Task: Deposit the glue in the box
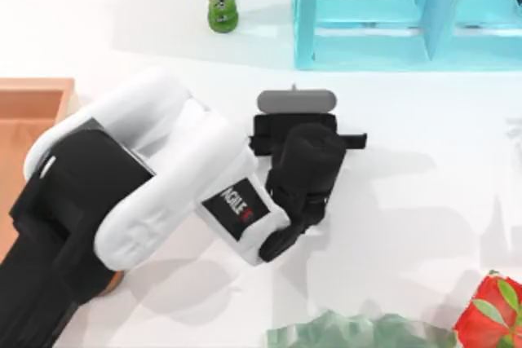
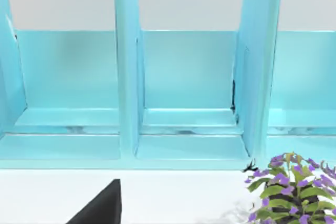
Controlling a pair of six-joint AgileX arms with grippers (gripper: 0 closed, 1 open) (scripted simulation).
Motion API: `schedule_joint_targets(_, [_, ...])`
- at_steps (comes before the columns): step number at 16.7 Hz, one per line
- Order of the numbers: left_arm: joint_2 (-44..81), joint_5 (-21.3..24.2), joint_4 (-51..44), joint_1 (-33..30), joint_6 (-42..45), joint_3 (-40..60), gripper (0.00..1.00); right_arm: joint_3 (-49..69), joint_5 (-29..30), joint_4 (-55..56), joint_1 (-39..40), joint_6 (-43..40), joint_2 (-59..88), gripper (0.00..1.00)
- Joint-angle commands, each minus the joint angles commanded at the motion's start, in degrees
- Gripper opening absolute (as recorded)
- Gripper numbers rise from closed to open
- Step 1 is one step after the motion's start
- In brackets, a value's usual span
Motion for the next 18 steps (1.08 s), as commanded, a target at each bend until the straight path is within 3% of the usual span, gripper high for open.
schedule_joint_targets(2, [0.0, 0.0, 0.0, 0.0, 0.0, 0.0, 0.00, 0.0, 0.0, 0.0, 0.0, 0.0, 0.0, 1.00])
schedule_joint_targets(11, [-0.2, 0.0, -0.2, -0.2, 0.0, 0.0, 0.00, 0.0, 0.0, 0.0, 0.0, 0.0, 0.0, 1.00])
schedule_joint_targets(18, [-9.7, 0.0, -9.0, -0.1, 0.2, -0.5, 0.00, 0.0, 0.0, 0.0, 0.0, 0.0, 0.0, 1.00])
